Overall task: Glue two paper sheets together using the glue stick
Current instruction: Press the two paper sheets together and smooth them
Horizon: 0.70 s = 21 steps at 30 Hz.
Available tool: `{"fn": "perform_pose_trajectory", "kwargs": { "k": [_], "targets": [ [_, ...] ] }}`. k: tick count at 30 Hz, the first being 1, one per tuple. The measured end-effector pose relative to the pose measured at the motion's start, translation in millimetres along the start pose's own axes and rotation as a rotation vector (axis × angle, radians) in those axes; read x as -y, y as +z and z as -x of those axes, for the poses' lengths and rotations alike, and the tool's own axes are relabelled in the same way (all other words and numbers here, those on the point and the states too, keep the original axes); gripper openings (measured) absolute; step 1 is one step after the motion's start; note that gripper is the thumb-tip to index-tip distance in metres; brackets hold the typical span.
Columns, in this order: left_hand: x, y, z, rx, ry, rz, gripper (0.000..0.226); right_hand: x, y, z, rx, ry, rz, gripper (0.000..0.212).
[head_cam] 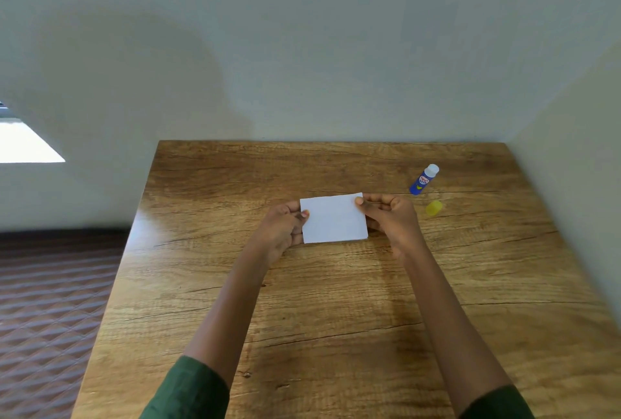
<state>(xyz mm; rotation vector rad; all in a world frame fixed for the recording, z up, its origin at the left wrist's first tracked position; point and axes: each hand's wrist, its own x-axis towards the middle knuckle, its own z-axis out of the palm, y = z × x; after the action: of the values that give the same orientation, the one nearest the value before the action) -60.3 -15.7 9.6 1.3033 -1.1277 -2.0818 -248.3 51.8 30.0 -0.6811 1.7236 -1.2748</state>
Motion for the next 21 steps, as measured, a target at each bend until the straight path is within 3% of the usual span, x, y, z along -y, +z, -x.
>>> {"fn": "perform_pose_trajectory", "kwargs": {
  "k": [21],
  "targets": [
    [-4.7, 4.6, 0.7, -0.006, -0.007, -0.014, 0.022, -9.2, 2.0, 1.8, -0.087, -0.043, 0.065, 0.015]
  ]
}}
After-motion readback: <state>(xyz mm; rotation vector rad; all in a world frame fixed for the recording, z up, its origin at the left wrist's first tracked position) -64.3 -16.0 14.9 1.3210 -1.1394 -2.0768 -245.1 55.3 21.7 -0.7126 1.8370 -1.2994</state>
